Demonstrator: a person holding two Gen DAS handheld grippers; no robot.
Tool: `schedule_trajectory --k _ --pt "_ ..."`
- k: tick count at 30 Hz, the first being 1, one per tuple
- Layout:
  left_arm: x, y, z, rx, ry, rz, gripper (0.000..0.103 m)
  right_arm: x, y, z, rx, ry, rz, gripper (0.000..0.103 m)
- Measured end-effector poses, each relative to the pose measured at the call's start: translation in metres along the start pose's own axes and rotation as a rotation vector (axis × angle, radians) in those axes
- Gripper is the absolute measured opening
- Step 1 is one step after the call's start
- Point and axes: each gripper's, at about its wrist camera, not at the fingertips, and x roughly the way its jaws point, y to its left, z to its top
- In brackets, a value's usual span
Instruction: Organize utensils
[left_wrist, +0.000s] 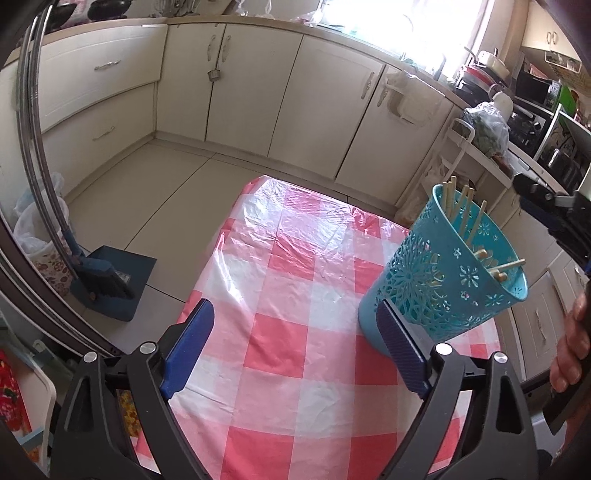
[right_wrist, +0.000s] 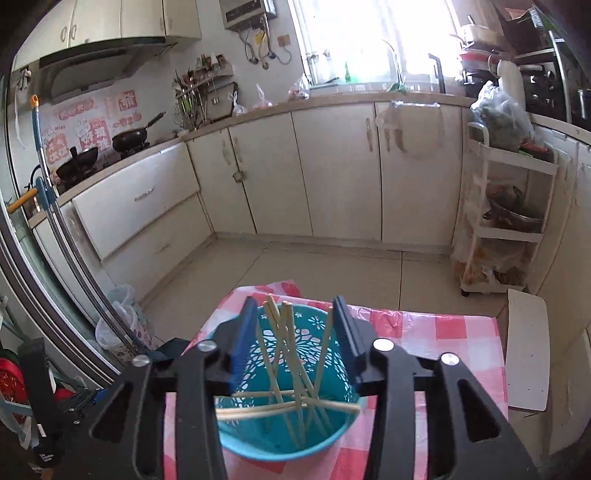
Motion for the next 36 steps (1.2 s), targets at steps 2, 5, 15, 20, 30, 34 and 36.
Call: schedule_trajectory --k 2,5,15,20,30,34,36 --pt "-0.007 -0.007 -0.002 0.037 -0.005 0.013 0.089 -0.030 0.005 -0.008 0.006 -0.040 -0.010 0.076" --pt "-0.035 -0.021 -0.009 0.084 -0.046 0.079 0.095 -0.073 0.010 -0.031 0.045 -0.032 -0.020 0.094" --pt "-0.169 -0.072 -0.052 0.243 -0.114 0.111 0.095 -0.175 0.032 -0.092 0.152 0.121 -0.159 0.096" --pt "-0.239 -0.087 -0.070 0.276 -0.114 -0.005 0.095 -0.237 0.068 -0.102 0.045 0.034 -0.113 0.096" --pt "-0.321 -0.081 -0.126 0.280 -0.128 0.074 0.095 -0.303 0.094 -0.154 0.138 -0.002 -0.159 0.096" --pt "-0.332 -0.069 -0.144 0.263 -0.129 0.121 0.095 -0.314 0.100 -0.170 0.151 0.006 -0.181 0.096" --pt "-0.339 -0.066 -0.151 0.266 -0.143 0.146 0.095 -0.320 0.101 -0.170 0.156 -0.013 -0.180 0.096"
